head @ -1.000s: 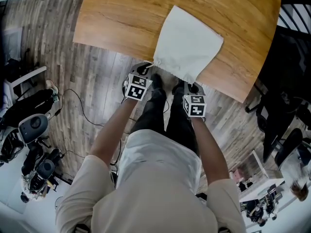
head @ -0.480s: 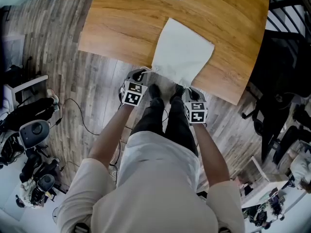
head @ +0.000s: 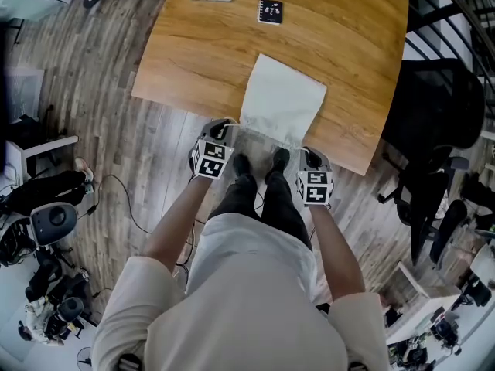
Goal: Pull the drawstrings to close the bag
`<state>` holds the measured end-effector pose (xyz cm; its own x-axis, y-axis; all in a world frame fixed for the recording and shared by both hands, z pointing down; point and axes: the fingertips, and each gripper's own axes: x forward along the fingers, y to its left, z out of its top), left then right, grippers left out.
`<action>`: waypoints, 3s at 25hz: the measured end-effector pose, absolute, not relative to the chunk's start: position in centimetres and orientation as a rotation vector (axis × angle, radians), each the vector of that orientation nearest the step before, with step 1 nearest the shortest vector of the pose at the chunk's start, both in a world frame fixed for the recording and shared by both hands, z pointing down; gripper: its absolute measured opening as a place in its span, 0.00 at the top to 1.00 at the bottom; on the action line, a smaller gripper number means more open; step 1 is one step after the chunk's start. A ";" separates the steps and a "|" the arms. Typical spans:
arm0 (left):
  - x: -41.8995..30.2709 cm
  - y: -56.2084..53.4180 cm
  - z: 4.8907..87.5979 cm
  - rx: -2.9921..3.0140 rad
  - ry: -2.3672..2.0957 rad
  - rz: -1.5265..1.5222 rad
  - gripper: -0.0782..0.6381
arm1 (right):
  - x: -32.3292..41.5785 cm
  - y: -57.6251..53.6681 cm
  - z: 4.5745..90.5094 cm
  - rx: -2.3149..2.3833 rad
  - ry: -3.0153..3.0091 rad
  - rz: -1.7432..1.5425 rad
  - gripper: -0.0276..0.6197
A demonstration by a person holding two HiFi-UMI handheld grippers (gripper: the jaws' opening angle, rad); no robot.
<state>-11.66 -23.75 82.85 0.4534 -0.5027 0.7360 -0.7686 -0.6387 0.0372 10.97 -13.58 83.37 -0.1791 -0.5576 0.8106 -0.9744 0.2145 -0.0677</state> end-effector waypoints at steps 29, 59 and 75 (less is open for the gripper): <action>-9.6 -30.7 60.0 2.570 -1.268 0.518 0.90 | 21.1 -24.2 62.1 1.852 -1.951 0.336 0.95; -6.7 -32.0 47.6 2.715 -1.266 0.322 0.90 | 26.0 -26.9 48.5 1.928 -1.996 -0.046 0.95; -7.8 -31.4 48.0 2.691 -1.293 0.302 0.90 | 26.5 -25.6 48.8 1.964 -1.983 -0.005 0.95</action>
<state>-7.83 -31.36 48.01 0.6101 -0.7550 0.2403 -0.7833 -0.6204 0.0397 26.48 -25.63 48.84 0.0212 -0.9701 0.2417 -0.9690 0.0396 0.2438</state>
